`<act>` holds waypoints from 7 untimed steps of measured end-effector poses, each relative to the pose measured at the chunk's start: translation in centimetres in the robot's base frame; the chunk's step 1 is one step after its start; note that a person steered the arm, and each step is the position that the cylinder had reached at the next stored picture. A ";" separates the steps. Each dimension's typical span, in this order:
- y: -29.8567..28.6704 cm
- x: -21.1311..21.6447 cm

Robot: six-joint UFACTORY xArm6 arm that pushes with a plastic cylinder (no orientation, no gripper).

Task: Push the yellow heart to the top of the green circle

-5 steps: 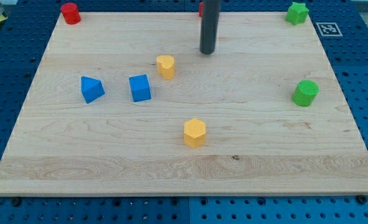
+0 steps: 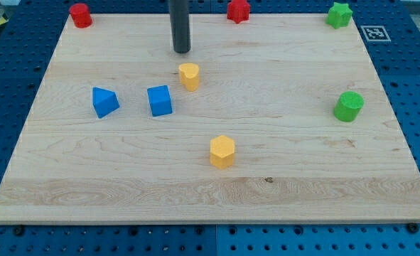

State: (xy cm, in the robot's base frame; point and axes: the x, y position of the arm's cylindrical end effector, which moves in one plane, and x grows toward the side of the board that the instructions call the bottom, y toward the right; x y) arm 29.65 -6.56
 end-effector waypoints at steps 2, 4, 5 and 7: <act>-0.3 5.5; 1.2 11.1; 0.6 11.1; 0.2 11.1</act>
State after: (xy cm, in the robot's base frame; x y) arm 40.72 -6.40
